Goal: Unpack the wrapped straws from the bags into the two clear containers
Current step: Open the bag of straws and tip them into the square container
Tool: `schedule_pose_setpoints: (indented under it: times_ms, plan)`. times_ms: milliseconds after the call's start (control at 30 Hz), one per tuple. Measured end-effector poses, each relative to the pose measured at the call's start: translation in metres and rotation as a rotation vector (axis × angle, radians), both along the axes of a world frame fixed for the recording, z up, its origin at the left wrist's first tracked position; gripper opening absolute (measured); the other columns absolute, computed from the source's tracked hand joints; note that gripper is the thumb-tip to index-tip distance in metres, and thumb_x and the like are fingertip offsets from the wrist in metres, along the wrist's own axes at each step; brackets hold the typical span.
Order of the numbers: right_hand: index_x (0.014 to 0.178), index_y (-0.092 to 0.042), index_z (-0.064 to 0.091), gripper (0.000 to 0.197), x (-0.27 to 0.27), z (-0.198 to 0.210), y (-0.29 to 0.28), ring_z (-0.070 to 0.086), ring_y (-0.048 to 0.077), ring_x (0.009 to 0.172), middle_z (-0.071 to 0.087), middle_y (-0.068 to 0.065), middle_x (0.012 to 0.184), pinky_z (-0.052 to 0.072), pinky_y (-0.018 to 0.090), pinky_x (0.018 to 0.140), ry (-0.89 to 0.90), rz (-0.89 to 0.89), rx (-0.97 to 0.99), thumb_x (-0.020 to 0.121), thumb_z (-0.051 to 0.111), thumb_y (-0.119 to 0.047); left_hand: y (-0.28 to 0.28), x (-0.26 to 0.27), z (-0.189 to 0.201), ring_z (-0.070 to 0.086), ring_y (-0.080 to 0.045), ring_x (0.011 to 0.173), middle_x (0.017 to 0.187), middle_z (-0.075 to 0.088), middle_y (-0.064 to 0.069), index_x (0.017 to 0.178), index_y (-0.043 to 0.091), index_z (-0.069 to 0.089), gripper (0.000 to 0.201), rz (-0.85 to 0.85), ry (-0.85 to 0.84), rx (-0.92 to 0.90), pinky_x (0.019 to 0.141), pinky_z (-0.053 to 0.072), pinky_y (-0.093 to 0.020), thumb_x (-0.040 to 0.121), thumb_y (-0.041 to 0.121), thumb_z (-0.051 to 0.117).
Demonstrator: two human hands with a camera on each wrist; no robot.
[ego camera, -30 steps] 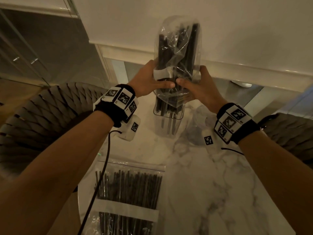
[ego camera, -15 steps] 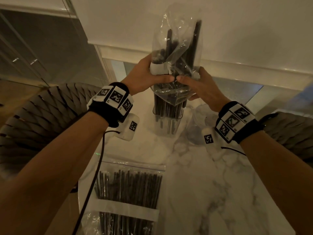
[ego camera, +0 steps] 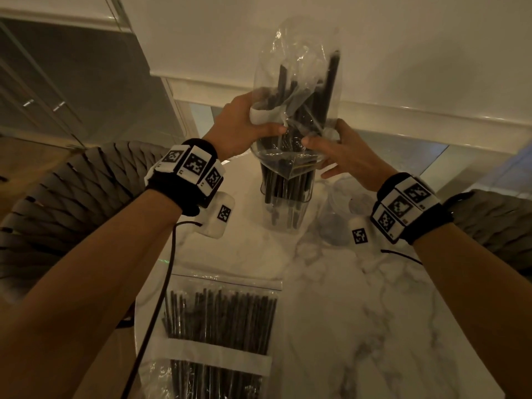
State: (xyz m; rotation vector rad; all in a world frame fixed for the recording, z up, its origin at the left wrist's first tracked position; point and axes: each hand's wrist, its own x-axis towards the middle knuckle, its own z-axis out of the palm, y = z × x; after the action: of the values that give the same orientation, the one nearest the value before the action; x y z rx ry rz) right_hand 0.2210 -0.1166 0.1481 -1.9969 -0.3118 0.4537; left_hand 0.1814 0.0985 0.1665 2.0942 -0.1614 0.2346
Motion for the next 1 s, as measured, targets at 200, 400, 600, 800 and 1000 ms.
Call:
schedule_pose_setpoints:
  times_ms: [200,400,600,800,1000]
  plan:
    - [0.135,-0.032,0.031,0.07,-0.001,0.005,-0.001,0.066,0.024,0.092,0.061,0.007,0.114,0.057,0.038,0.074,-0.025,0.051,-0.018,0.078,0.069,-0.046,-0.005,-0.001,0.004,0.059,-0.013,0.107,0.106,0.064,0.009,0.117,0.021,0.058,0.043,0.037,-0.07,-0.002,0.091,0.046,-0.026,0.078,0.029,0.073]
    - [0.133,-0.032,0.034,0.069,0.003,0.006,-0.002,0.066,0.023,0.098,0.059,0.004,0.122,0.059,0.04,0.076,-0.02,0.026,0.004,0.076,0.071,-0.045,-0.021,0.002,0.014,0.061,-0.009,0.094,0.09,0.061,0.019,0.107,0.016,0.06,0.03,0.105,-0.144,-0.002,0.089,0.052,-0.035,0.08,0.024,0.07]
    - [0.131,-0.033,0.036,0.069,0.002,0.0,-0.005,0.069,0.019,0.091,0.063,0.002,0.115,0.06,0.039,0.074,-0.043,0.024,-0.035,0.074,0.071,-0.049,-0.022,0.001,0.0,0.063,-0.016,0.097,0.09,0.062,0.018,0.108,0.016,0.06,0.03,0.149,-0.153,-0.02,0.09,0.052,-0.043,0.082,0.026,0.068]
    - [0.132,-0.03,0.036,0.065,0.003,0.001,-0.003,0.068,0.021,0.091,0.061,0.003,0.119,0.06,0.04,0.075,-0.053,0.019,-0.045,0.077,0.069,-0.045,-0.022,-0.002,-0.007,0.062,-0.006,0.094,0.094,0.062,0.019,0.112,0.017,0.059,0.03,0.166,-0.197,-0.024,0.088,0.051,-0.031,0.085,0.027,0.067]
    - [0.131,-0.027,0.039,0.064,0.002,-0.001,-0.004,0.07,0.021,0.088,0.065,0.005,0.114,0.06,0.039,0.074,-0.051,0.011,-0.086,0.077,0.069,-0.045,-0.017,-0.006,-0.015,0.06,0.0,0.094,0.098,0.064,0.014,0.115,0.018,0.056,0.031,0.153,-0.179,0.045,0.083,0.047,-0.015,0.087,0.026,0.066]
